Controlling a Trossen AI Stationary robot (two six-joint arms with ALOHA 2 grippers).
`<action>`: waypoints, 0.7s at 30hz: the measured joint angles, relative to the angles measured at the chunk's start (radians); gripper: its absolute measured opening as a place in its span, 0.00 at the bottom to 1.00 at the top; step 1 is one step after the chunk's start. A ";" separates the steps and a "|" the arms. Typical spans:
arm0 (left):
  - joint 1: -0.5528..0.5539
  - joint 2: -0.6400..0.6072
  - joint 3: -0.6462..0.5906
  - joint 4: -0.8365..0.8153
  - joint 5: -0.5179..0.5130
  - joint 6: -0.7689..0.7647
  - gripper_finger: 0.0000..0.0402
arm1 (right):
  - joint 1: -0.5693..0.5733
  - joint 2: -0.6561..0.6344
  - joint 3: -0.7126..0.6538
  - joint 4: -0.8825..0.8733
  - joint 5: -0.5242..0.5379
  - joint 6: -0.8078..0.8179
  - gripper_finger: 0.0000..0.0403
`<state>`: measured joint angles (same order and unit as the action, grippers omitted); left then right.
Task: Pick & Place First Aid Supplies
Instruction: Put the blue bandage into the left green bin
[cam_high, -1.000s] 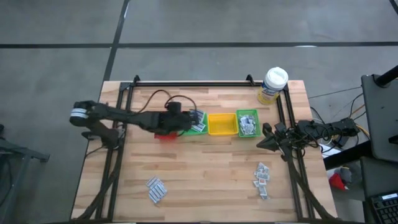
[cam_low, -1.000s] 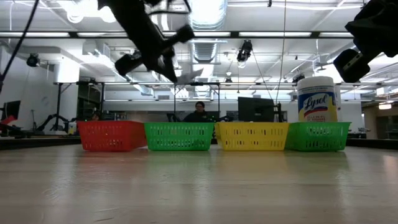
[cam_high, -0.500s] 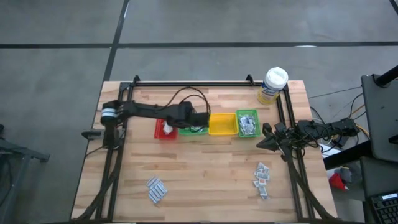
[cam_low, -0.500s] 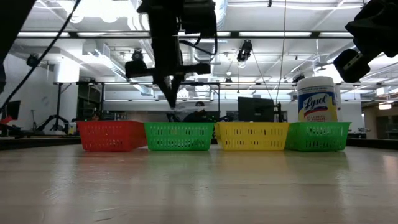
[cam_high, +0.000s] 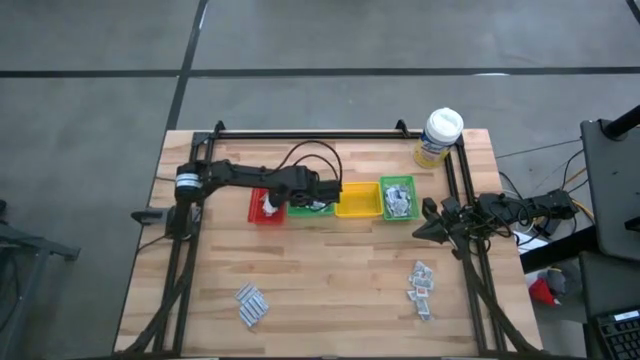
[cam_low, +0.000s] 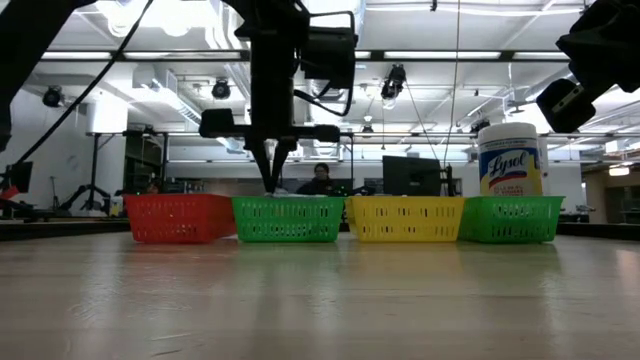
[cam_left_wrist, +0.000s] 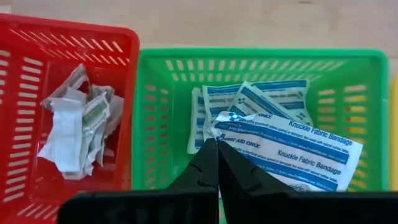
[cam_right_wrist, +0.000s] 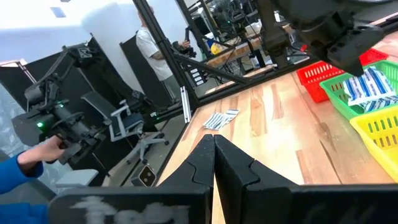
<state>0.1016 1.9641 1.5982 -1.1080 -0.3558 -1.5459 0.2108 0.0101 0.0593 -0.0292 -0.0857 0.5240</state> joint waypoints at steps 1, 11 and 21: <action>0.003 0.001 0.000 0.000 0.003 -0.001 0.00 | 0.000 0.000 0.000 0.000 -0.001 0.000 0.02; 0.028 0.001 0.000 0.007 0.000 -0.027 0.00 | 0.000 0.000 0.000 -0.021 -0.001 0.000 0.02; 0.055 0.001 -0.002 0.016 0.000 -0.030 0.00 | 0.000 0.000 -0.001 -0.025 -0.001 0.000 0.02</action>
<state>0.1562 1.9648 1.5966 -1.0916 -0.3561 -1.5757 0.2108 0.0101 0.0582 -0.0544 -0.0868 0.5240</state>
